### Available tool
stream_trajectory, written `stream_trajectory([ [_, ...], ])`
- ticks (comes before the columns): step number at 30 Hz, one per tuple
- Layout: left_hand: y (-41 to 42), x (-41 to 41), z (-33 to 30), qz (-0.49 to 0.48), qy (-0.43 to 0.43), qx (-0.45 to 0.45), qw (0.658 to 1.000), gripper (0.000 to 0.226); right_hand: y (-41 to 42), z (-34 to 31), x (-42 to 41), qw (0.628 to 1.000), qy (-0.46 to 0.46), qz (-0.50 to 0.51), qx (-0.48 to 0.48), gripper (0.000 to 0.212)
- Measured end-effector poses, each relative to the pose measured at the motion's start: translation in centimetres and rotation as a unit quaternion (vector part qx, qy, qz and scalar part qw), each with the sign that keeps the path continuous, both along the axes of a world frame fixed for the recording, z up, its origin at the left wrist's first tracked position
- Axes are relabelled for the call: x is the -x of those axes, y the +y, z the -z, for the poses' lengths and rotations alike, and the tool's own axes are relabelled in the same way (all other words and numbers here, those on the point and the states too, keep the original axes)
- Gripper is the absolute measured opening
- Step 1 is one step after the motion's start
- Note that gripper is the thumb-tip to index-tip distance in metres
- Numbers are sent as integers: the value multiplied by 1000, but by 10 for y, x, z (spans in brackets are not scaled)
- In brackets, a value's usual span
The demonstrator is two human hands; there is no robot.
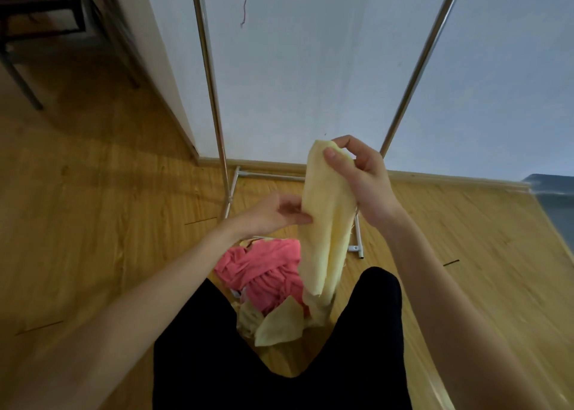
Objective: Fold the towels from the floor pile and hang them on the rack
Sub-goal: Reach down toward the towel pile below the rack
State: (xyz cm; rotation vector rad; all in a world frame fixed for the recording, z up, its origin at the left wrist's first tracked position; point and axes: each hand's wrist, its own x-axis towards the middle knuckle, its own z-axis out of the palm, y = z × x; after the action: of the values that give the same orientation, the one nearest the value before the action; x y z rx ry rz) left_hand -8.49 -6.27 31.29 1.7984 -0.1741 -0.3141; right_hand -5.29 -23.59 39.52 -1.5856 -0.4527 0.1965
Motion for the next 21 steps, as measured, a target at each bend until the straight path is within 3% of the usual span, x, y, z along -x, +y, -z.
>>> stream_trajectory([
  [5, 4, 1, 26, -4, 5, -74, 997, 16, -9, 1, -1, 999, 9, 28, -28, 21],
  [9, 13, -6, 25, -157, -3, -137, 978, 24, -23, 14, -6, 996, 32, 75, -31, 22],
  [13, 22, -8, -1, -282, 7, -58, 958, 24, -34, 35, -6, 991, -10, 130, 16, 23],
  [16, 22, -2, -24, -324, -18, -42, 945, 19, -39, 45, -2, 986, -70, 137, 58, 10],
  [21, 15, 7, -59, -348, -31, 27, 937, 19, -37, 56, 2, 976, -113, 156, 105, 11],
])
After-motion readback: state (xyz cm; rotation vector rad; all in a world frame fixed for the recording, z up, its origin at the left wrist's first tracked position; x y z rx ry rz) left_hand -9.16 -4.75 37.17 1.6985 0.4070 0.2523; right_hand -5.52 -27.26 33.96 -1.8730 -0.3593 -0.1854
